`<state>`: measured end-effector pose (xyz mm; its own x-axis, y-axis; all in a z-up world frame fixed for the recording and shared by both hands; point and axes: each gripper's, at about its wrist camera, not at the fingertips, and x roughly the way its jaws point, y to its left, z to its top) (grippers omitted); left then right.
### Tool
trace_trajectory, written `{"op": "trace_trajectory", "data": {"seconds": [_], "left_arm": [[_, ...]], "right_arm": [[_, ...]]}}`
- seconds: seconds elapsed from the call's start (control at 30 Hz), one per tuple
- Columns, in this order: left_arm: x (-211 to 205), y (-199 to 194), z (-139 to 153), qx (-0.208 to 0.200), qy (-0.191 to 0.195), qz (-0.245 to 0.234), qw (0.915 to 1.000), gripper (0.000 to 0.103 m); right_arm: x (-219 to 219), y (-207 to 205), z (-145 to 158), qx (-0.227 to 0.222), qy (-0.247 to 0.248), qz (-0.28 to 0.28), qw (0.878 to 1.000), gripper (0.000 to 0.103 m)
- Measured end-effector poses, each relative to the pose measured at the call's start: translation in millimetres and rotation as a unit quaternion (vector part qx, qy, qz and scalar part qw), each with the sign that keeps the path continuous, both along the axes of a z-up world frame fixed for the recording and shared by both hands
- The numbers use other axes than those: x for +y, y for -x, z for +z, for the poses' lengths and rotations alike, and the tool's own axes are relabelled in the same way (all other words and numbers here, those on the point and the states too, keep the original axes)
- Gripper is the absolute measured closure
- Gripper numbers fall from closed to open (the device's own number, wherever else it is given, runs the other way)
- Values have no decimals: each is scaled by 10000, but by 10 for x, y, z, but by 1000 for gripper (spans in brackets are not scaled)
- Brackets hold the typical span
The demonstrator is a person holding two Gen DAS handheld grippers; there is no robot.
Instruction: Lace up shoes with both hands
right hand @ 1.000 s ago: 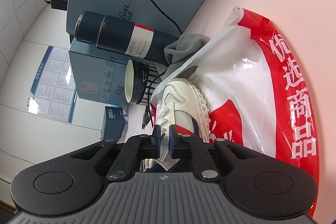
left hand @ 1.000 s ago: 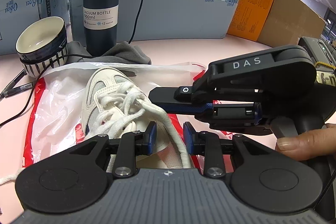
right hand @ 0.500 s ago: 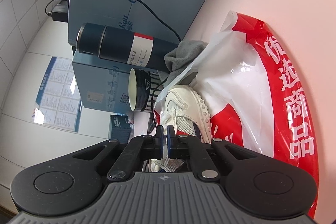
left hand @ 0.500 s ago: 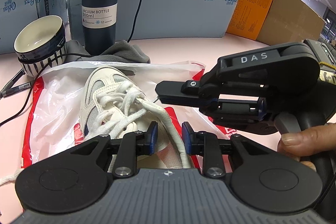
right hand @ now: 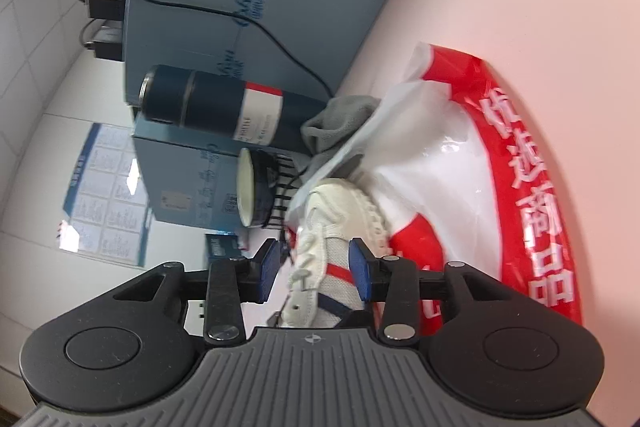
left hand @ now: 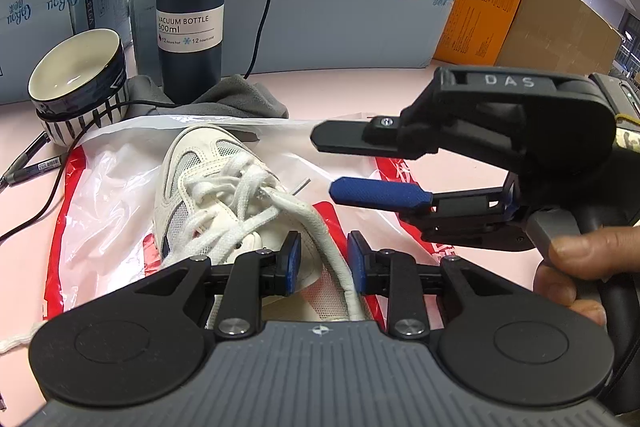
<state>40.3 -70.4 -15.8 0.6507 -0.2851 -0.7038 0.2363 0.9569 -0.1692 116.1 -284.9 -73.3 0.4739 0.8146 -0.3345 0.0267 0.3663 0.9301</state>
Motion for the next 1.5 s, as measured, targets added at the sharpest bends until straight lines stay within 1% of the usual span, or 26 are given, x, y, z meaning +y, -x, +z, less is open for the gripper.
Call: {"op": "trace_trajectory", "data": {"seconds": [0.13, 0.2, 0.27, 0.33, 0.4, 0.5, 0.57, 0.63, 0.7, 0.77, 0.83, 0.93, 1.03, 1.2, 1.23, 1.5], "left_arm": [[-1, 5, -1, -5, 5, 8, 10000, 79], [-3, 9, -1, -9, 1, 7, 10000, 79], [-6, 11, -2, -10, -1, 9, 10000, 79], [-7, 11, 0, -14, 0, 14, 10000, 79], [-5, 14, 6, -32, 3, 30, 10000, 79], [10, 25, 26, -97, 22, 82, 9999, 80], [22, 28, 36, -130, 38, 107, 9999, 81], [34, 27, 41, -151, 50, 126, 9998, 82], [43, 24, 42, -163, 65, 140, 9997, 82], [44, 27, 34, -172, 72, 144, 9997, 82], [44, 31, 25, -181, 77, 147, 9997, 82], [43, 45, 13, -214, 102, 175, 9996, 82], [38, 64, 11, -230, 71, 193, 9995, 82], [45, 101, 13, -272, -13, 241, 9993, 82], [46, 108, 13, -281, -29, 250, 9993, 82], [48, 159, -11, -354, -30, 389, 9986, 81]], "right_arm": [[61, -13, 22, -81, 6, 100, 9999, 68], [100, -25, 26, -97, 42, 158, 9998, 77], [139, -33, 31, -110, 74, 219, 9997, 78], [171, -31, 49, -149, 106, 285, 9994, 82], [194, -29, 57, -151, 124, 359, 9992, 90], [201, -17, 44, -120, 129, 422, 9990, 97], [185, -5, 16, -58, 27, 391, 9992, 98], [148, 12, -35, 59, -193, 280, 9994, 99], [86, 40, -138, 312, -625, 97, 9975, 98], [17, 87, -259, 579, -1102, -119, 9922, 98], [-52, 148, -376, 772, -1582, -334, 9838, 98], [-142, 216, -476, 850, -2118, -585, 9719, 98], [-231, 234, -468, 690, -2497, -778, 9627, 98], [-430, 260, -381, 460, -3113, -1234, 9411, 98], [-482, 268, -356, 427, -3215, -1342, 9364, 98], [-949, 338, -34, -73, -3455, -1895, 9191, 98]]}}
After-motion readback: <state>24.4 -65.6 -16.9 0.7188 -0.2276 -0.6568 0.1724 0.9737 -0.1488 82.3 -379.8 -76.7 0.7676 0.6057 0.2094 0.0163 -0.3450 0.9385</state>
